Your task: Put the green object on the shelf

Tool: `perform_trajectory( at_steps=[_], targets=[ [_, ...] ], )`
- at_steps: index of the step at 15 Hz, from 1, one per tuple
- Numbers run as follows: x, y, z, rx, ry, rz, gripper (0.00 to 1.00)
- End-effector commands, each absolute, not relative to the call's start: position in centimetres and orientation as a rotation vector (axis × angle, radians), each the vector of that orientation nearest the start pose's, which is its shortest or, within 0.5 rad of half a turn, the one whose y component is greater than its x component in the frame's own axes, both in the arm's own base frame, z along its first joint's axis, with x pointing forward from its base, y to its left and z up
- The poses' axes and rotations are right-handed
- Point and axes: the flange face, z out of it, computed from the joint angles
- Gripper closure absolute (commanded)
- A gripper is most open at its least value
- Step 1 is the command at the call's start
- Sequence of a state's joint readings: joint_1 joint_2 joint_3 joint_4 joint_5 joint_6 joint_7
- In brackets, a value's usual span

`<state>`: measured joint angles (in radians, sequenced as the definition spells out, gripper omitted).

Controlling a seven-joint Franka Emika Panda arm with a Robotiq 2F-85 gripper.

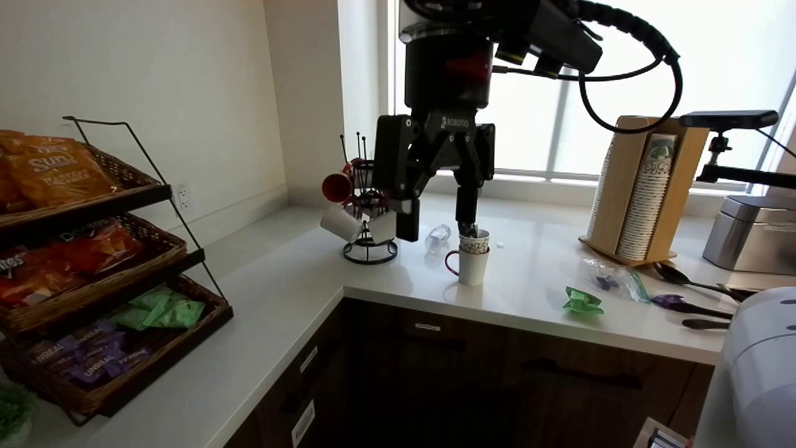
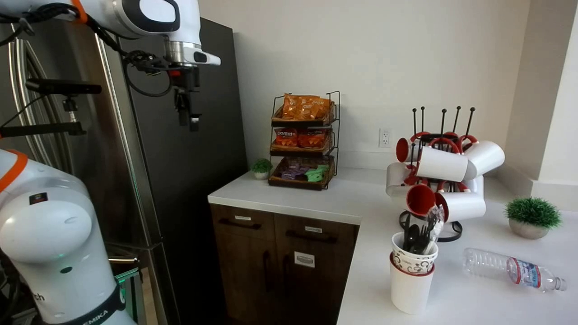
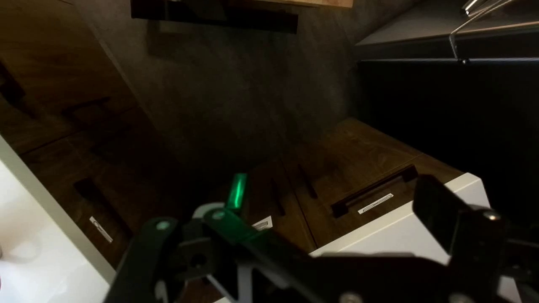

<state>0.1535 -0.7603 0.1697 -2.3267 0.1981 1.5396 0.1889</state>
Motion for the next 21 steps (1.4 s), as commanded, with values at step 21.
perform_trajectory(
  at_steps=[21],
  targets=[
    [31.7, -20.4, 59.1, -2.891, 0.889, -0.582, 0.00]
  ],
)
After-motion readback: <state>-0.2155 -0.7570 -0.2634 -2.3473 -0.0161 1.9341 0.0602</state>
